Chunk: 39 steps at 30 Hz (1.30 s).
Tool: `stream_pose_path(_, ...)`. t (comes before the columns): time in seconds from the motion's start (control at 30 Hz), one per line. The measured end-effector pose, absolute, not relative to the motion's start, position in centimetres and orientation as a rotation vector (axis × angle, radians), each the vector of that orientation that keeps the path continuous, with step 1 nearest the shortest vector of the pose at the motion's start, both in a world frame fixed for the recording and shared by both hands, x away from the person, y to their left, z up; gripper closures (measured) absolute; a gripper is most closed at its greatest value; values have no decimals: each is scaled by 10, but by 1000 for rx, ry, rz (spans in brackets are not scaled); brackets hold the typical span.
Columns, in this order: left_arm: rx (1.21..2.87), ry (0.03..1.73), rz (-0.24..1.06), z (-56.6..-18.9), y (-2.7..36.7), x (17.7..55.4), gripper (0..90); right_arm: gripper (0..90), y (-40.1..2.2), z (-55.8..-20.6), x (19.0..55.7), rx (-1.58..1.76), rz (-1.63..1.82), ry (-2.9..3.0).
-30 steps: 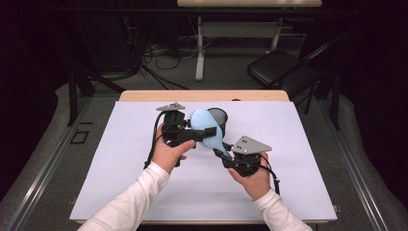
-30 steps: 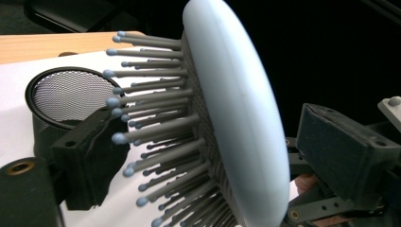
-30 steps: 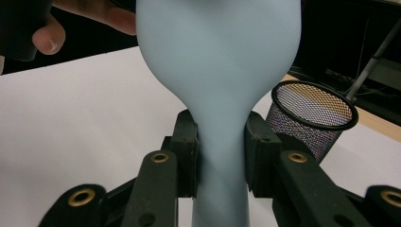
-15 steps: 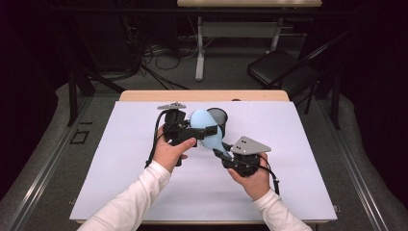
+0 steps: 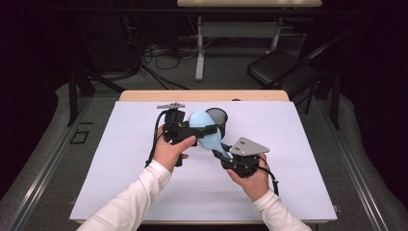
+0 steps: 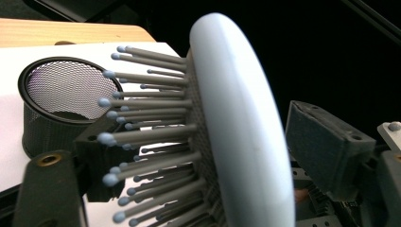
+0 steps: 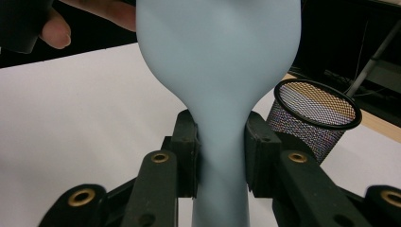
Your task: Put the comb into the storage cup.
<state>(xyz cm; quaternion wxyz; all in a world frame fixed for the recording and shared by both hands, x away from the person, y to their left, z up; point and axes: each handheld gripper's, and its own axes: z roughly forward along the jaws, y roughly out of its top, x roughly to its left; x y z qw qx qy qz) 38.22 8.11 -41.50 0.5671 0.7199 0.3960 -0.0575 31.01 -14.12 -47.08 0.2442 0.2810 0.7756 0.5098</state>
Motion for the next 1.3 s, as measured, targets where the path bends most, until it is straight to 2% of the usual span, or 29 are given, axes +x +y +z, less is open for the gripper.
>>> stream_pose_path(0.33,1680,934,-171,-416,81,382,282,696,-140,-472,310,764,1390,2120)
stream_pose_path(0.93,1680,969,-195,-417,82,381,323,696,-140,-475,310,756,1373,2115)
stream_pose_path(1.3,1648,1008,-212,-420,86,381,415,697,-138,-477,309,748,1364,2118)
